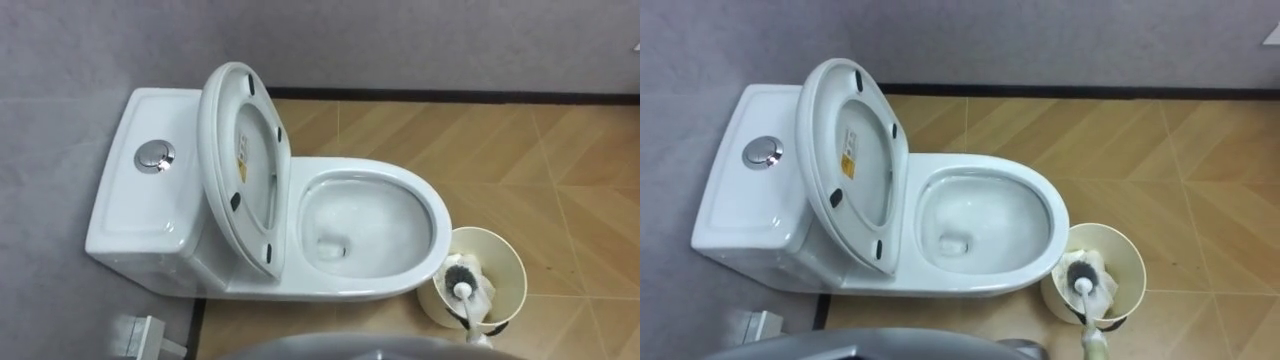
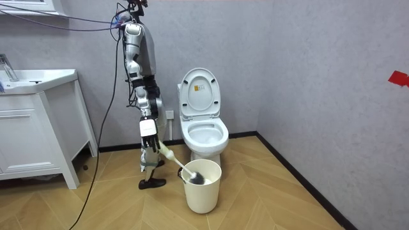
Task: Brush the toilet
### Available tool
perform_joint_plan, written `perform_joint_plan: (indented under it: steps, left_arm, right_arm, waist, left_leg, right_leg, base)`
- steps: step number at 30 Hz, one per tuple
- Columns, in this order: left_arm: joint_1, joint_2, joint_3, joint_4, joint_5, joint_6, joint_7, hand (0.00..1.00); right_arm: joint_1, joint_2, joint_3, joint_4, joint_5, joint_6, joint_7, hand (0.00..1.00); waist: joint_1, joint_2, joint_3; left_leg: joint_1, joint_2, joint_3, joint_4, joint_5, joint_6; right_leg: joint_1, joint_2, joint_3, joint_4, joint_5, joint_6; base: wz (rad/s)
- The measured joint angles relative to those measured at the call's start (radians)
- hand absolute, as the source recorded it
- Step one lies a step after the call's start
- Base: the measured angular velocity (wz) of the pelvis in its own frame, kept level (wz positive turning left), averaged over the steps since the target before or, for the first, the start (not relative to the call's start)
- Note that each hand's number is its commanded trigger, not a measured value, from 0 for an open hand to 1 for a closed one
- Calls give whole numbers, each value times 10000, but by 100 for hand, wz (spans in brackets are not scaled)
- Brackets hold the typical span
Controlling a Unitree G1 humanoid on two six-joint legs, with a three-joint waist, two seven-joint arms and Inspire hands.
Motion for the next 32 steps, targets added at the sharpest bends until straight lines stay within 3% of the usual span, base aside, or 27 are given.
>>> perform_joint_plan:
  steps: [20,27,32]
  left_arm:
    - [10,-18,-3,-2,22,289,-120,0]
    - [14,-17,2,-1,28,501,-332,0]
    - [16,-58,-10,-11,46,711,-420,0]
  right_arm:
    - [54,157,5,222,108,306,956,0]
    - [-73,138,252,1015,540,621,2223,0]
    - [-147,145,430,1507,856,1130,2944,0]
  waist:
    - [-37,-2,-23]
    - [28,-66,-38]
    - [15,-117,-31]
  left_leg:
    - [3,-1,-35,-2,-23,-4]
    - [64,-14,-207,-2,-24,-5]
    - [24,-18,-373,33,-23,1]
  right_leg:
    - [51,2,-36,14,2,-3]
    - [155,4,-60,-21,1,-4]
    - [164,-42,-246,-17,-6,-3]
  base:
    - [0]
    - [5]
    - [5]
